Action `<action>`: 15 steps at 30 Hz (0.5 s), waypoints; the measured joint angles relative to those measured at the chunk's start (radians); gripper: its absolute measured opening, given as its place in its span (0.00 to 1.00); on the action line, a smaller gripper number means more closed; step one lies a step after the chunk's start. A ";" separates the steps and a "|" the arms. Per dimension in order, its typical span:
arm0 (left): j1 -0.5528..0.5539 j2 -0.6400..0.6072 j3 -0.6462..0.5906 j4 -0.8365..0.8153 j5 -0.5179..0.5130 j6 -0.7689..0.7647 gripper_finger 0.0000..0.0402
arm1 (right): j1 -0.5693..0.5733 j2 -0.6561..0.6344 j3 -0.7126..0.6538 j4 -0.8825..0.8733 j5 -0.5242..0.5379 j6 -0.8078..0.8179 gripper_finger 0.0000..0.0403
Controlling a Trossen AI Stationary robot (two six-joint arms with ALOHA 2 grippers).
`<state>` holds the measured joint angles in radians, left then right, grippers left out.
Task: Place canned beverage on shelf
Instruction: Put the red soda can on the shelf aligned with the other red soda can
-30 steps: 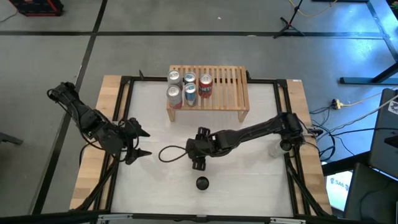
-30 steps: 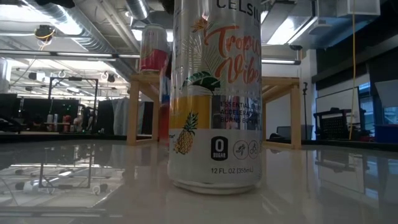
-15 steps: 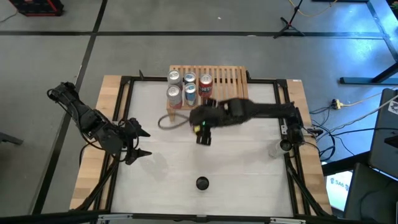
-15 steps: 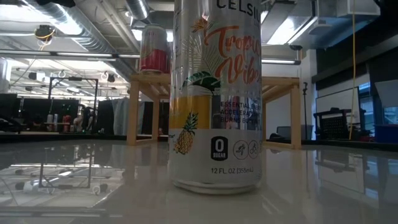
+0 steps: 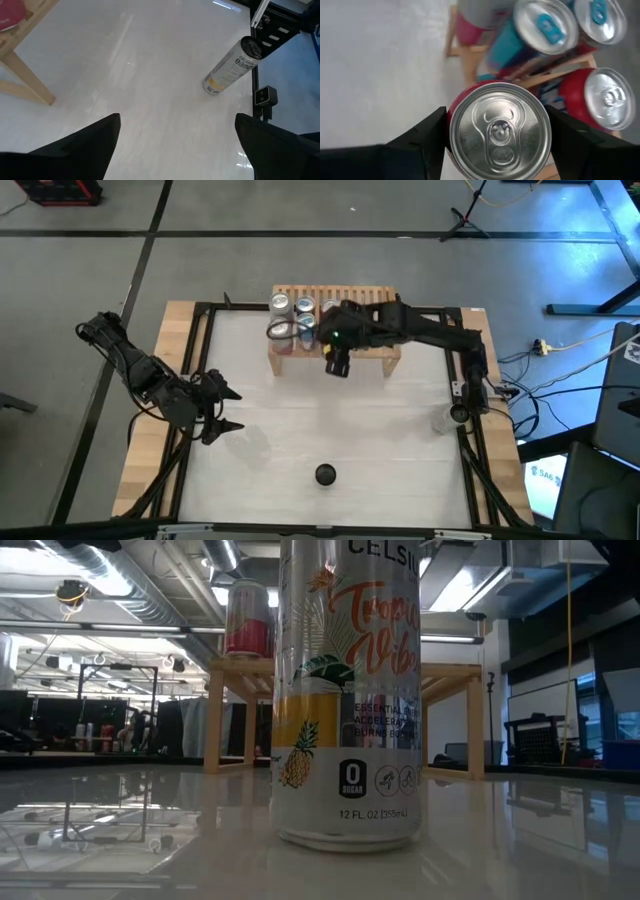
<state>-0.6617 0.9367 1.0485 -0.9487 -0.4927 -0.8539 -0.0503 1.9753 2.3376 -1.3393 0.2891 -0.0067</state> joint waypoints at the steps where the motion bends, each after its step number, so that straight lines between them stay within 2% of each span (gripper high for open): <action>1: 0.000 0.000 0.000 0.000 0.000 0.000 0.96 | -0.013 0.000 -0.001 -0.002 -0.005 -0.006 0.65; 15: 0.000 0.000 0.000 0.000 -0.001 -0.004 0.96 | -0.091 0.022 -0.015 0.037 -0.079 -0.041 0.65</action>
<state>-0.6617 0.9367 1.0485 -0.9485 -0.4938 -0.8577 -0.1417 1.9973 2.3226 -1.3025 0.2106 -0.0477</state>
